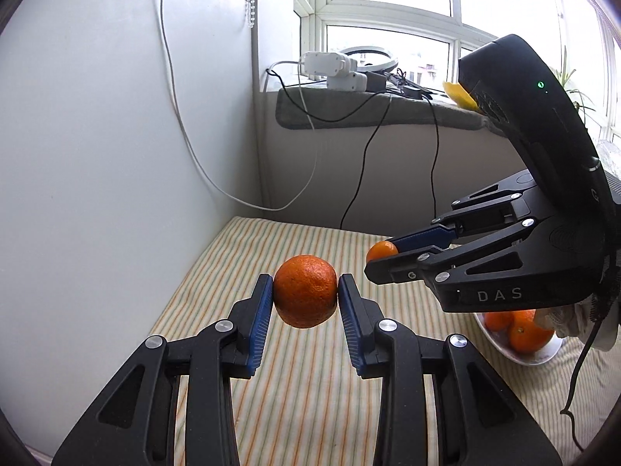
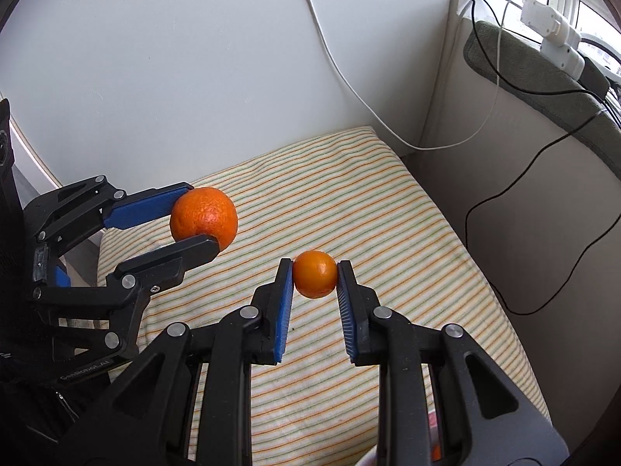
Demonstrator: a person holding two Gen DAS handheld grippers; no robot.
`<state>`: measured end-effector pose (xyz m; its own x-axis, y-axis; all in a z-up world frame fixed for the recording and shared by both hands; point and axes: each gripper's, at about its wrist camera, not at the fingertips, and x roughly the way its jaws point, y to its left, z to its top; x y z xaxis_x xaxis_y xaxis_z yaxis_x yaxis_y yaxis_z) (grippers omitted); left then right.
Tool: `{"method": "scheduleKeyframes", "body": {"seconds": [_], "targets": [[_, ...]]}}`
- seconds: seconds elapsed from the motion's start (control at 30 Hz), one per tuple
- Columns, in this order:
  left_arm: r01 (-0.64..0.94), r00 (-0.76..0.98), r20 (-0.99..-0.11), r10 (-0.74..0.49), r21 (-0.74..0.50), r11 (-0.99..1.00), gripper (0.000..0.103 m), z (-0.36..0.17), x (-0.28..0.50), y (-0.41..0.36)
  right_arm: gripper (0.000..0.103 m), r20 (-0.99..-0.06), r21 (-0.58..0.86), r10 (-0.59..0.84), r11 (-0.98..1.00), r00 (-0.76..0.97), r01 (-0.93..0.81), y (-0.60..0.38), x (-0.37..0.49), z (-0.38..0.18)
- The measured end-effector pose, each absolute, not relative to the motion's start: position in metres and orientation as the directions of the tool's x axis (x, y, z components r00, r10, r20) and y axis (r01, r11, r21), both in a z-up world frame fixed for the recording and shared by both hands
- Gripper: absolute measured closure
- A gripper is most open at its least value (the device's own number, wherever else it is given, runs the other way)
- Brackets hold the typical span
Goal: Organize fruits
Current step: 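Lift both tangerines and carry them over the floral bowl with both grippers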
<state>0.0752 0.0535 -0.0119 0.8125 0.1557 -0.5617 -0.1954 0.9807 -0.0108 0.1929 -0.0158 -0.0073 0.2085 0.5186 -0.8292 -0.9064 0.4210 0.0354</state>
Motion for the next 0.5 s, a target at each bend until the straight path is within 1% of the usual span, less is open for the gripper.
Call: {"method": "scheduleKeyframes", "body": {"seconds": [0.27, 0.5], "targets": [[-0.107, 0.835, -0.546, 0.063, -0.049, 0.993, 0.07, -0.004, 0.064, 0.02, 0.08, -0.794, 0.034, 0.543, 0.486, 0.272, -0.873, -0.059, 0.189, -0.004], [-0.016, 0.828, -0.559, -0.041, -0.097, 0.995, 0.07, -0.01, 0.068, -0.01, 0.08, -0.76, 0.063, 0.555, 0.581, 0.339, -0.811, -0.115, 0.192, 0.001]]}}
